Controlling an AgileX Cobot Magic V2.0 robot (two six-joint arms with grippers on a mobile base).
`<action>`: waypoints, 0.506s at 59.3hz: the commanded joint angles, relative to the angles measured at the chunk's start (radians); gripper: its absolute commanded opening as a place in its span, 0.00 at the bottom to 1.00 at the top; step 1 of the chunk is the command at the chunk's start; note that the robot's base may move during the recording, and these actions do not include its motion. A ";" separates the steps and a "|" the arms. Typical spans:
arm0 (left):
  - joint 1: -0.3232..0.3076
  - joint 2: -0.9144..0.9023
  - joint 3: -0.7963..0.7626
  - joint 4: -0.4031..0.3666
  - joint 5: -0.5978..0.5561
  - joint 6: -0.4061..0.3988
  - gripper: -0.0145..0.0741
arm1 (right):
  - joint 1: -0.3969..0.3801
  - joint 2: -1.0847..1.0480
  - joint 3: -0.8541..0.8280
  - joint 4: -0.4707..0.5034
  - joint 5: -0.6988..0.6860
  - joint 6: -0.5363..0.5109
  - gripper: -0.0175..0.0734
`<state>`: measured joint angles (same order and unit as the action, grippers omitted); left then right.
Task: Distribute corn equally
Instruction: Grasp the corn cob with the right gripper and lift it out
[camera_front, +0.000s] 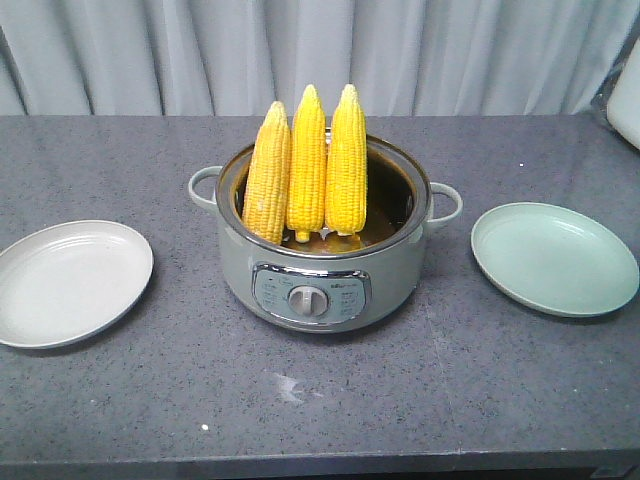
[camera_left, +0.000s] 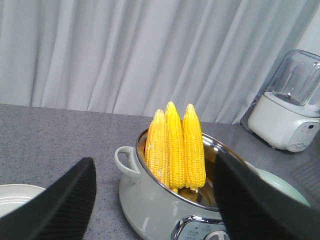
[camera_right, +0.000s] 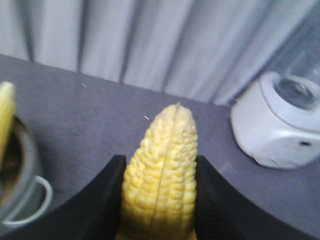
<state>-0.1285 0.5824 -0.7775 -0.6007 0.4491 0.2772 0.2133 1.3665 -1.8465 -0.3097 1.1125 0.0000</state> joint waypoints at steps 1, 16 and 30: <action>0.000 0.010 -0.033 -0.019 -0.058 -0.001 0.71 | -0.004 0.029 -0.023 -0.082 -0.016 0.039 0.19; 0.000 0.010 -0.033 -0.019 -0.057 -0.001 0.71 | -0.150 0.241 -0.023 0.117 -0.007 -0.009 0.19; 0.000 0.010 -0.033 -0.019 -0.057 0.000 0.71 | -0.305 0.416 -0.023 0.409 -0.074 -0.158 0.19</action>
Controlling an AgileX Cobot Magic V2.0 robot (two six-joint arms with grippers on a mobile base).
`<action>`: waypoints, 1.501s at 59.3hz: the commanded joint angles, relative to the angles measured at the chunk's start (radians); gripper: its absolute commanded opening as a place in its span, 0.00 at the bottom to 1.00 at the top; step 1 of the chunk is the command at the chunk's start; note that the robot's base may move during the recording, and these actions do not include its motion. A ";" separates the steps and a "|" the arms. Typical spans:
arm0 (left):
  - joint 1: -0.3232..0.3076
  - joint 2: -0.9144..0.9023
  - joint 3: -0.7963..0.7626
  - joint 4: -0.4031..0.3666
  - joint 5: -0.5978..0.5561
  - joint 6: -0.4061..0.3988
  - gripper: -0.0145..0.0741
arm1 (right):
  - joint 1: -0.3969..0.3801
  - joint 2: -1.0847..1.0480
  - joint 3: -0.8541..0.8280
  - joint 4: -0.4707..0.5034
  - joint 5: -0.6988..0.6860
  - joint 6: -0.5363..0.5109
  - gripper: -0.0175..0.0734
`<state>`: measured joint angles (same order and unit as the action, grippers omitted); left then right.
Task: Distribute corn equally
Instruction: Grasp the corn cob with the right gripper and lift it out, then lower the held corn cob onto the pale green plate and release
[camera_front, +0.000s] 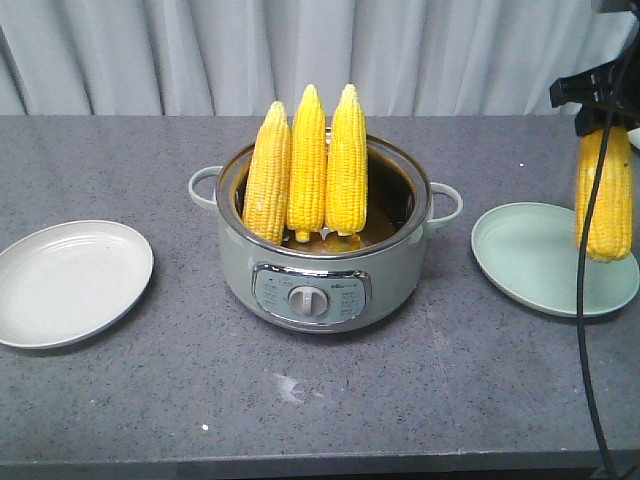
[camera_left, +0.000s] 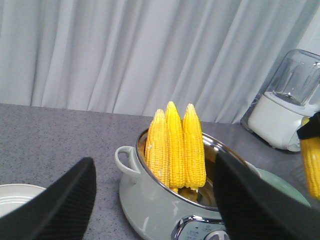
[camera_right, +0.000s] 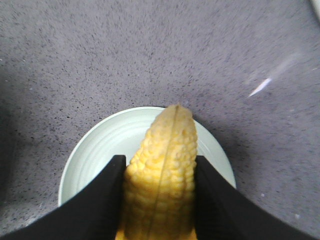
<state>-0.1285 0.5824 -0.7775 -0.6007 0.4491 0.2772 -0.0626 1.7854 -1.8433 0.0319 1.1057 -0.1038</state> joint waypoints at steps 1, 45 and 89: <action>0.000 0.010 -0.033 -0.019 -0.057 0.000 0.71 | -0.031 0.005 -0.026 0.072 -0.067 -0.059 0.19; 0.000 0.010 -0.033 -0.019 -0.057 0.000 0.71 | -0.040 0.156 -0.026 0.072 -0.090 -0.154 0.71; -0.001 0.278 -0.212 -0.029 -0.068 0.058 0.62 | -0.039 -0.412 -0.026 0.080 -0.014 -0.132 0.18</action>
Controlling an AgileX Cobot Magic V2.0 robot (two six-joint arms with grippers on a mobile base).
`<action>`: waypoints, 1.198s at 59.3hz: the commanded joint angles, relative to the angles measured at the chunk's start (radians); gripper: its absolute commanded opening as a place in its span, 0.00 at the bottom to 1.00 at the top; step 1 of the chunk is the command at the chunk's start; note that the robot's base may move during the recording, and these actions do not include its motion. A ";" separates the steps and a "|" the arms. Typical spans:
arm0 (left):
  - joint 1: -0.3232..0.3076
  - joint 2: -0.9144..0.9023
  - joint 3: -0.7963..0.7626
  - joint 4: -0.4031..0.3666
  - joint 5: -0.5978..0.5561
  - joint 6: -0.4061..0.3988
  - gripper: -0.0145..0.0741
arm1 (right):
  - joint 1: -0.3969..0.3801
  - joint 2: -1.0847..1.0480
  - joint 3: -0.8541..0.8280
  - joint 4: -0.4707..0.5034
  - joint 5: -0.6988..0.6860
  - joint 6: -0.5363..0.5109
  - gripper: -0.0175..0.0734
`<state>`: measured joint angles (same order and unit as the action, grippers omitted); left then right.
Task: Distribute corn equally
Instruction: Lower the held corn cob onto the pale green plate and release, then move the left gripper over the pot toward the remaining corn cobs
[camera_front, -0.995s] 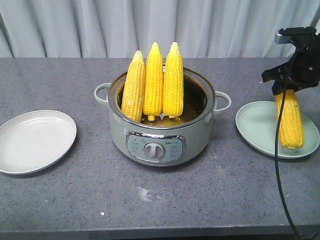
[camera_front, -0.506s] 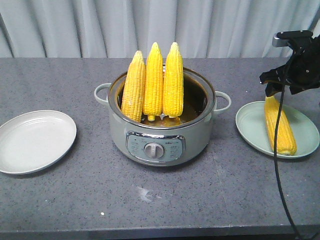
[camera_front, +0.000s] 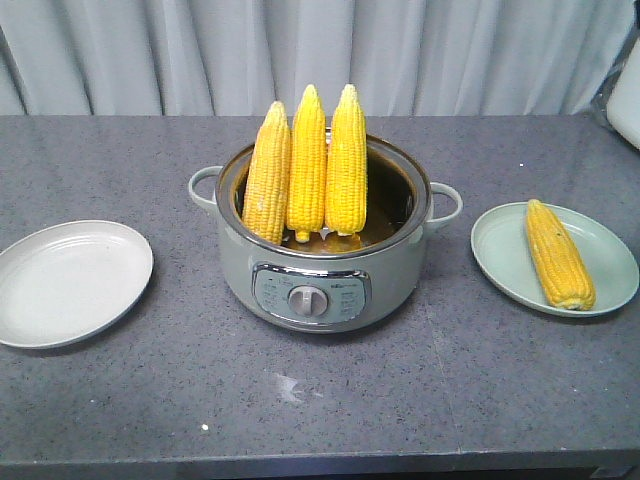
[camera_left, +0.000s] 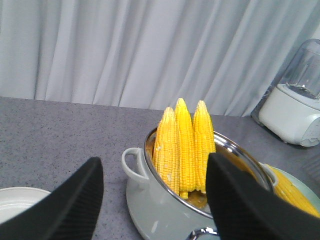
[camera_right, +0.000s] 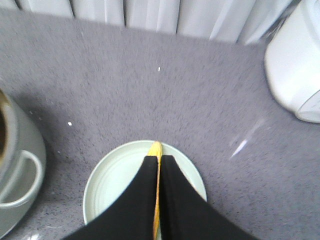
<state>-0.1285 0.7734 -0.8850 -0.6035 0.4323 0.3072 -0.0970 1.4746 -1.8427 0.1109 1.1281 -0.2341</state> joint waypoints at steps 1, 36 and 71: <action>-0.001 0.113 -0.131 -0.026 -0.039 0.038 0.61 | -0.005 -0.117 -0.027 0.001 -0.035 -0.001 0.18; -0.002 1.038 -1.162 -0.363 0.514 0.231 0.77 | -0.005 -0.258 0.013 -0.007 -0.013 -0.010 0.18; -0.049 1.381 -1.369 -0.453 0.542 0.170 0.78 | -0.005 -0.258 0.025 -0.007 -0.023 -0.020 0.18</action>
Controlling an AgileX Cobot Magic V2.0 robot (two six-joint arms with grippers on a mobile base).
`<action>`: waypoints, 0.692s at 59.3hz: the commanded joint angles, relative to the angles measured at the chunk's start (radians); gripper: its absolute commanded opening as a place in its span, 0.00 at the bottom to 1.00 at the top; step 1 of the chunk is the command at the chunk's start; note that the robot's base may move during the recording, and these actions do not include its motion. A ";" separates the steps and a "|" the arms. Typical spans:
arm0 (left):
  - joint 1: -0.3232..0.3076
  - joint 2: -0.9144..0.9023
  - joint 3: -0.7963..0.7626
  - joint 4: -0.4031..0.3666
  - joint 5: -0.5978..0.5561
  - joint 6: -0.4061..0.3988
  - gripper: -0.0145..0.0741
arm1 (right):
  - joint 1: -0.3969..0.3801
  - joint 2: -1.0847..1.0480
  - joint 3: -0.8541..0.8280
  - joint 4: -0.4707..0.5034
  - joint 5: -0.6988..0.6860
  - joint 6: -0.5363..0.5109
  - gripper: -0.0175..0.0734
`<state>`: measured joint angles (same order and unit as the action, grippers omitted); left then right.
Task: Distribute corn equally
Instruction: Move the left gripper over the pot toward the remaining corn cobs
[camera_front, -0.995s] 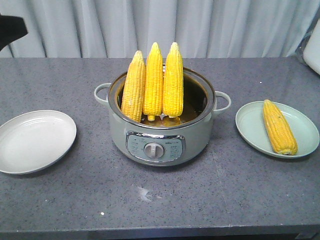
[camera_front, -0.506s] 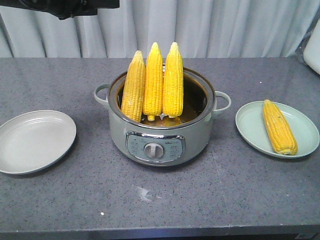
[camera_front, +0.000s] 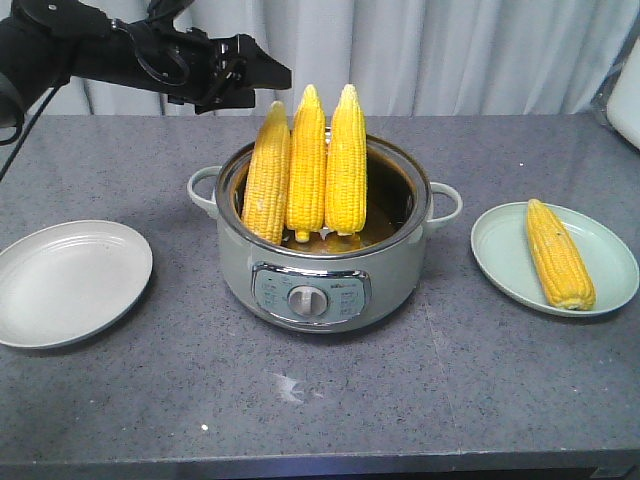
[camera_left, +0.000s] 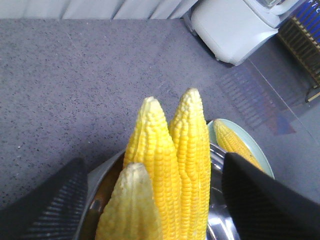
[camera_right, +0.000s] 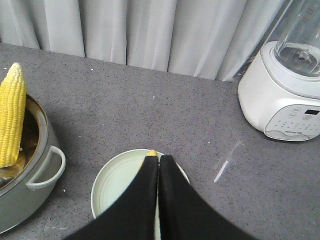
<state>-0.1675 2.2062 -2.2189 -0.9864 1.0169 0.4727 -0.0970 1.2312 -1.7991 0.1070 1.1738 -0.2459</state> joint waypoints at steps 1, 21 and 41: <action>-0.011 -0.050 -0.035 -0.070 -0.044 0.005 0.78 | -0.005 -0.015 -0.019 -0.003 -0.068 -0.009 0.18; -0.025 -0.009 -0.035 -0.070 -0.036 0.006 0.77 | -0.005 -0.015 -0.019 -0.003 -0.067 -0.009 0.19; -0.031 -0.009 -0.035 -0.069 -0.024 0.006 0.62 | -0.005 -0.015 -0.019 -0.003 -0.068 -0.009 0.19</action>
<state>-0.1914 2.2648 -2.2197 -0.9929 1.0071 0.4759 -0.0970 1.2312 -1.7991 0.1070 1.1738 -0.2479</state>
